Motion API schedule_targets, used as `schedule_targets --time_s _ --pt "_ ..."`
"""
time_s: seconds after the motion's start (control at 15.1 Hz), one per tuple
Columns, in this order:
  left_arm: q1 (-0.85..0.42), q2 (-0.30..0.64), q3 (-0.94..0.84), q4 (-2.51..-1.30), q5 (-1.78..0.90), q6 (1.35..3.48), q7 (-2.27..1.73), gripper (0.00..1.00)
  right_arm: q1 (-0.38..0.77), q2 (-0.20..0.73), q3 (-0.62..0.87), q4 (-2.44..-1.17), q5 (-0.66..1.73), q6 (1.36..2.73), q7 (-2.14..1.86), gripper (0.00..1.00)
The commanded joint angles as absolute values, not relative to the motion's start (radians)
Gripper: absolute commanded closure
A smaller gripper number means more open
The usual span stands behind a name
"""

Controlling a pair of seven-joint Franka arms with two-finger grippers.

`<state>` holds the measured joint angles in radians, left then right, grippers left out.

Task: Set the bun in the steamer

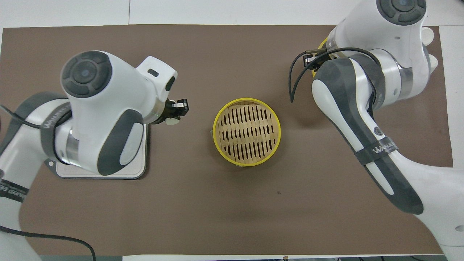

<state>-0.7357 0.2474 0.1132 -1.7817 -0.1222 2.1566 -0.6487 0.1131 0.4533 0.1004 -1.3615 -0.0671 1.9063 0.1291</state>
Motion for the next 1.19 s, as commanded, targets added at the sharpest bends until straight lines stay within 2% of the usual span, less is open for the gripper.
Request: schedule_targets --time_s 0.0,0.13,0.53,0.6,0.66,0.8,0.86,0.99,1.13 --pt "-0.797 0.316 0.133 -1.792 -0.141 2.239 -0.661 0.72 0.083 0.433 0.117 -1.382 -0.058 1.896 0.098 1.00" --pt "-0.840 0.368 0.137 -1.795 -0.141 2.293 -0.701 0.72 0.081 0.430 0.117 -1.387 -0.057 1.896 0.087 1.00" --pt "-0.857 0.419 0.135 -1.798 -0.141 2.365 -0.729 0.71 0.080 0.422 0.117 -1.402 -0.057 1.898 0.081 1.00" --pt "-0.857 0.419 0.135 -1.798 -0.141 2.367 -0.732 0.66 0.078 0.422 0.117 -1.405 -0.057 1.898 0.075 1.00" --pt "-0.857 0.419 0.135 -1.798 -0.141 2.364 -0.736 0.49 0.078 0.417 0.117 -1.413 -0.057 1.899 0.069 1.00" --pt "-0.865 0.417 0.135 -1.807 -0.141 2.364 -0.768 0.04 0.075 0.417 0.117 -1.414 -0.055 1.901 0.071 1.00" --pt "-0.871 0.416 0.135 -1.806 -0.141 2.359 -0.782 0.00 0.077 0.417 0.117 -1.416 -0.051 1.905 0.071 1.00" --pt "-0.871 0.402 0.135 -1.807 -0.141 2.342 -0.796 0.00 0.080 0.417 0.117 -1.419 -0.038 1.917 0.078 1.00" --pt "-0.858 0.346 0.135 -1.809 -0.141 2.255 -0.793 0.00 0.087 0.417 0.117 -1.419 -0.031 1.924 0.095 1.00"
